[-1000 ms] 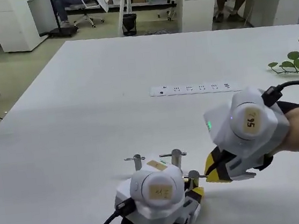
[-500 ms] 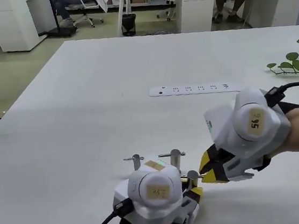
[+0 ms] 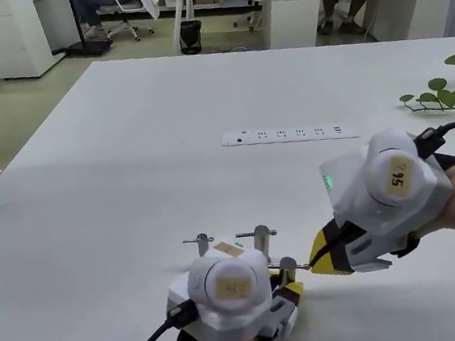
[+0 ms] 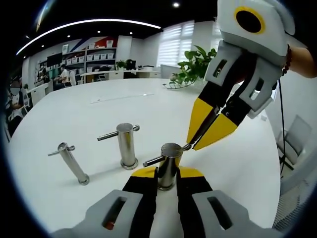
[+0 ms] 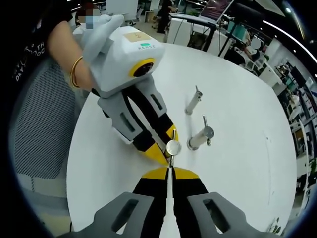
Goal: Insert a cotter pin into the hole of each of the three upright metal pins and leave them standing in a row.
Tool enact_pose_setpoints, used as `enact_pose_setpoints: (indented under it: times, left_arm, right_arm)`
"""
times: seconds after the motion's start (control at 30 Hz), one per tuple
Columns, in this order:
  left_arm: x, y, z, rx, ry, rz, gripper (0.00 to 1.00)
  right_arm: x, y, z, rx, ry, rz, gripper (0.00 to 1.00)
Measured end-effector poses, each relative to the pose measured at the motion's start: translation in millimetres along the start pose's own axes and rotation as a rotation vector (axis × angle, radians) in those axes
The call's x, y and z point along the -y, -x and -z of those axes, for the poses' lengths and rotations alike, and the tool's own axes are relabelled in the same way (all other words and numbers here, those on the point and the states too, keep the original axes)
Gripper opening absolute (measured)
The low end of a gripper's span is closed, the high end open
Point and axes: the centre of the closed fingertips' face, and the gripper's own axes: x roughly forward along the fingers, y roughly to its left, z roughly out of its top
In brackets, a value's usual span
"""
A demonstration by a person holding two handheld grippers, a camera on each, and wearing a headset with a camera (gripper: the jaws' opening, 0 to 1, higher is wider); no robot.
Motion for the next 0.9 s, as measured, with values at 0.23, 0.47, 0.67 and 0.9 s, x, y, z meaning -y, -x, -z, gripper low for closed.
enact_pose_setpoints:
  times: [0.23,0.47,0.67,0.9]
  left_arm:
    - [0.4,1.0,-0.3,0.002,0.023,0.001,0.11]
    - [0.4,1.4,-0.8,0.003,0.018,0.0,0.11]
    - [0.2,2.2,-2.1,0.005,0.017,0.003,0.13]
    - [-3.8,12.6,-4.2,-0.009,-0.014,0.013,0.24]
  right_arm:
    - [1.3,-1.6,-3.8,0.005,0.001,0.005,0.0]
    - [1.9,-1.9,-5.7,0.009,-0.008,0.007,0.0]
    - [2.3,-3.2,-5.2,0.014,-0.021,0.005,0.0]
    - [6.7,1.0,-16.5,0.086,-0.093,0.008,0.09]
